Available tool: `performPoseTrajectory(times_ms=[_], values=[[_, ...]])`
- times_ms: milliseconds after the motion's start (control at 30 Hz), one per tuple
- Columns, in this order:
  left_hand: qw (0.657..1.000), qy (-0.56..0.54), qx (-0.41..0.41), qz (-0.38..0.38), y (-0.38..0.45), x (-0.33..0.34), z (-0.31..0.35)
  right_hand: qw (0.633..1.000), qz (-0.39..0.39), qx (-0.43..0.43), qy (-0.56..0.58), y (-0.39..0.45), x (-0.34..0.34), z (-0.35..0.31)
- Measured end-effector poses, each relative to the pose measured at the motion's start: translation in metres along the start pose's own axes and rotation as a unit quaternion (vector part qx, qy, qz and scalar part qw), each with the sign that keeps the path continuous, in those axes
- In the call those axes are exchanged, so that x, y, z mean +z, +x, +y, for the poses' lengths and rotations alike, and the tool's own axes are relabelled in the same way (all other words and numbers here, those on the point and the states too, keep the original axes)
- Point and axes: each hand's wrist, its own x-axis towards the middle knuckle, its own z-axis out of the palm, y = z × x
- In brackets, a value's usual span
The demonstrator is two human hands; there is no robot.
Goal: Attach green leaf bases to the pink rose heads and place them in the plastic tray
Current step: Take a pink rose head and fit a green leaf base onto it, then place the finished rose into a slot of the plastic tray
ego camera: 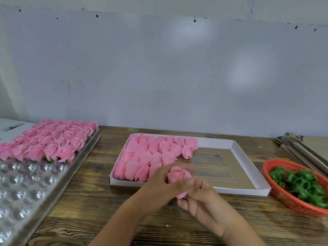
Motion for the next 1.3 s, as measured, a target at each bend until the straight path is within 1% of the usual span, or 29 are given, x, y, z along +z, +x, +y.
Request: performPoseTrajectory(times_ms=[100, 167, 233, 300, 367, 467, 533, 600, 667, 733, 833, 933, 1000, 1067, 1167, 1233, 1300], values=[[0.999, -0.033, -0.005, -0.035, 0.002, 0.001, -0.002, 0.998, -0.012, -0.022, 0.053, 0.001, -0.001, -0.005], [0.999, -0.037, -0.011, -0.027, 0.004, 0.001, -0.004, 0.996, -0.023, -0.035, 0.073, 0.001, -0.002, -0.009], [1.000, -0.018, -0.009, 0.014, 0.006, 0.000, -0.009, 0.996, -0.023, -0.030, 0.081, 0.002, -0.003, -0.009], [0.999, -0.017, 0.001, 0.045, 0.005, 0.000, -0.010, 0.998, -0.011, -0.019, 0.065, 0.002, -0.003, -0.007], [0.998, -0.022, 0.001, 0.062, 0.005, -0.002, -0.010, 0.998, -0.008, -0.013, 0.055, 0.001, -0.001, -0.005], [0.998, -0.020, 0.000, 0.066, 0.002, -0.003, -0.008, 0.998, -0.005, -0.006, 0.058, 0.002, 0.000, -0.004], [0.996, -0.026, -0.005, 0.090, 0.003, -0.004, -0.005, 0.999, -0.012, 0.000, 0.047, 0.001, 0.001, -0.006], [0.990, -0.023, -0.006, 0.138, 0.004, -0.010, 0.002, 0.999, -0.006, 0.014, 0.048, 0.001, 0.001, -0.007], [0.979, 0.001, -0.004, 0.202, 0.002, -0.022, 0.010, 0.997, 0.021, 0.027, 0.066, 0.002, -0.003, -0.007], [0.970, 0.017, -0.009, 0.241, -0.004, -0.041, 0.018, 0.996, 0.042, 0.031, 0.072, 0.003, -0.005, -0.006], [0.955, 0.048, -0.026, 0.291, -0.021, -0.078, 0.024, 0.996, 0.046, 0.029, 0.064, 0.002, -0.005, -0.005], [0.928, 0.106, -0.049, 0.355, -0.043, -0.122, 0.025, 0.997, 0.040, 0.029, 0.058, 0.002, -0.005, -0.004], [0.909, 0.159, -0.064, 0.379, -0.062, -0.154, 0.025, 0.997, 0.042, 0.028, 0.054, 0.003, -0.004, -0.004], [0.888, 0.224, -0.082, 0.394, -0.083, -0.190, 0.021, 0.997, 0.043, 0.028, 0.051, 0.002, -0.004, -0.004], [0.858, 0.298, -0.132, 0.398, -0.110, -0.247, 0.004, 0.998, 0.045, 0.027, 0.046, 0.002, -0.003, -0.003], [0.846, 0.325, -0.169, 0.387, -0.124, -0.279, -0.011, 0.998, 0.050, 0.028, 0.040, 0.003, -0.002, -0.002], [0.836, 0.336, -0.206, 0.382, -0.131, -0.298, -0.025, 0.998, 0.053, 0.031, 0.033, 0.003, -0.002, -0.002]])
